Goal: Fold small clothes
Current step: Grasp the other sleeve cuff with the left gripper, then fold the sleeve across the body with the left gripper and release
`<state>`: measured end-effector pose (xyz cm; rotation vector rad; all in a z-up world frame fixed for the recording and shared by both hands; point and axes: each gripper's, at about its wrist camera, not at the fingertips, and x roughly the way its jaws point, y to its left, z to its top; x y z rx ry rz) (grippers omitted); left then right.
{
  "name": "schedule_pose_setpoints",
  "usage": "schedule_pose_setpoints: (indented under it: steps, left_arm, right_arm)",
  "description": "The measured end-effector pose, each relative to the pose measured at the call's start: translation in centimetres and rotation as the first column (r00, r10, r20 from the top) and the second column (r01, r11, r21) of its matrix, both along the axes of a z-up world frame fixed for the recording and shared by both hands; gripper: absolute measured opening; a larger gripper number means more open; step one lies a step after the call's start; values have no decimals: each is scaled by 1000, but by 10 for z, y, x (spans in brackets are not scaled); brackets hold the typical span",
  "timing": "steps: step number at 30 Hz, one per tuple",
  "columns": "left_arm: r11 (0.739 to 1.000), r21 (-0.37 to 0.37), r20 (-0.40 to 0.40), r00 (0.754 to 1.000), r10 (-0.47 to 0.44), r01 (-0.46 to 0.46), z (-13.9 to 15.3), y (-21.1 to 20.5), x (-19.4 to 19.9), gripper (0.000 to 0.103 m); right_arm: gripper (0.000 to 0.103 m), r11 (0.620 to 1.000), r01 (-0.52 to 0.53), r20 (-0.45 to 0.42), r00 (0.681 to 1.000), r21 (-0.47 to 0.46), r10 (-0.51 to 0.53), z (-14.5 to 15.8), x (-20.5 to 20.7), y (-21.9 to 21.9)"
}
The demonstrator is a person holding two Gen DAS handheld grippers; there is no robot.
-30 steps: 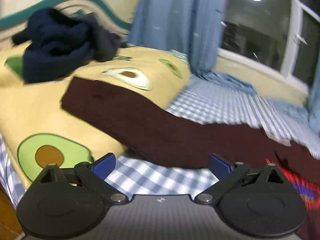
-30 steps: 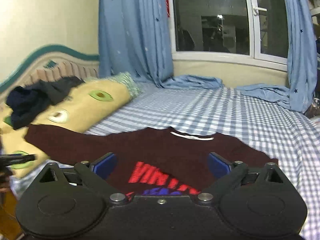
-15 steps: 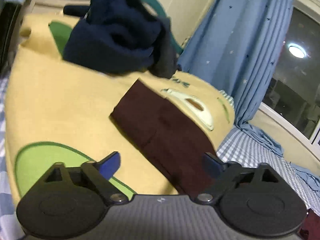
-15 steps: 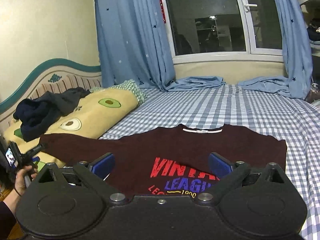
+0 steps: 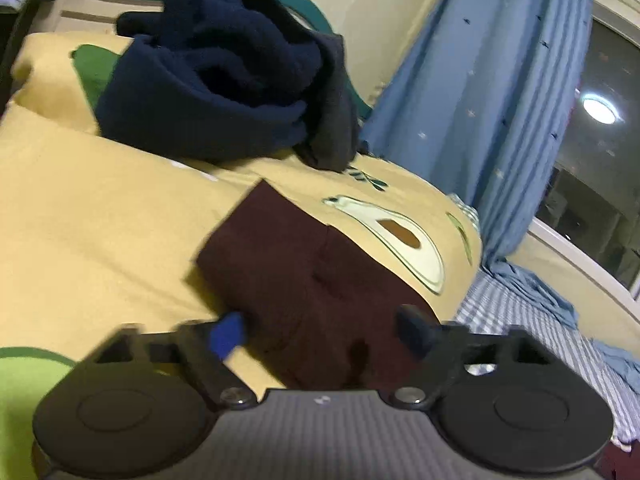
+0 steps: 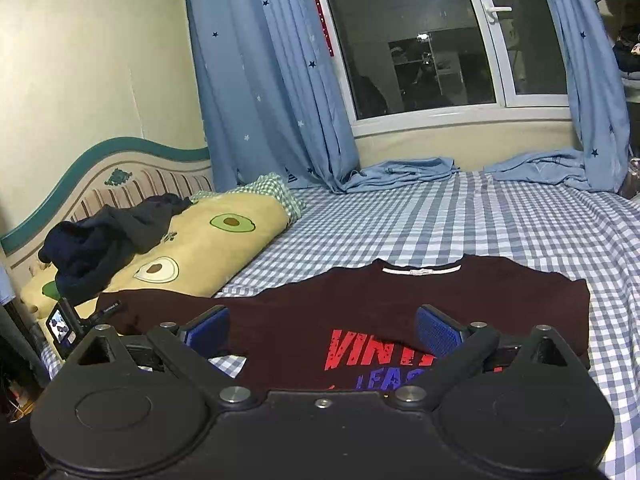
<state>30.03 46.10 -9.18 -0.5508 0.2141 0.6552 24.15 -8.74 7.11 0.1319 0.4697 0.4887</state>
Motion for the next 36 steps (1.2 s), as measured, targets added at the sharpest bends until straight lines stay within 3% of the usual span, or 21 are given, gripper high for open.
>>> schedule_pose_setpoints:
  steps: [1,4,6,10,17,22,28,32,36]
  left_arm:
    - [1000,-16,10,1000,5,-5,1,3,-3,45]
    - [996,-88,46,999,-17,21,1,14,-10,26]
    - [995,-95,55,998,-28,33,4,15,-14,24]
    - [998,-4,52,997,-56,56,25,-7,-17,20]
    - [966,193,100,976,-196,174,109,-85,-3,19]
    - [899,310,108,928,-357,310,175,-171,40,18]
    - [777,437,31,856,-516,452,216,-314,125,18]
    - [677,490,-127,814,-567,549,187,-429,191,18]
    - [598,459,-338,751,-567,657,103,-534,245,19]
  right_arm:
    - [99,1000,5,4,1000,-5,-5,1,-1,-2]
    - [99,999,27,8,1000,-18,-27,1,-2,-8]
    - [99,999,39,-2,999,-6,-39,-1,-2,-13]
    - [99,999,53,-17,998,14,-52,-6,-3,-23]
    - [99,996,78,-14,997,40,-77,-10,-12,-49]
    - [99,989,124,-26,992,79,-123,-17,-23,-83]
    - [99,977,169,-64,985,132,-162,-36,-42,-136]
    - [99,967,207,-82,977,149,-197,-44,-63,-175]
    - [99,953,261,-96,964,154,-249,-48,-88,-212]
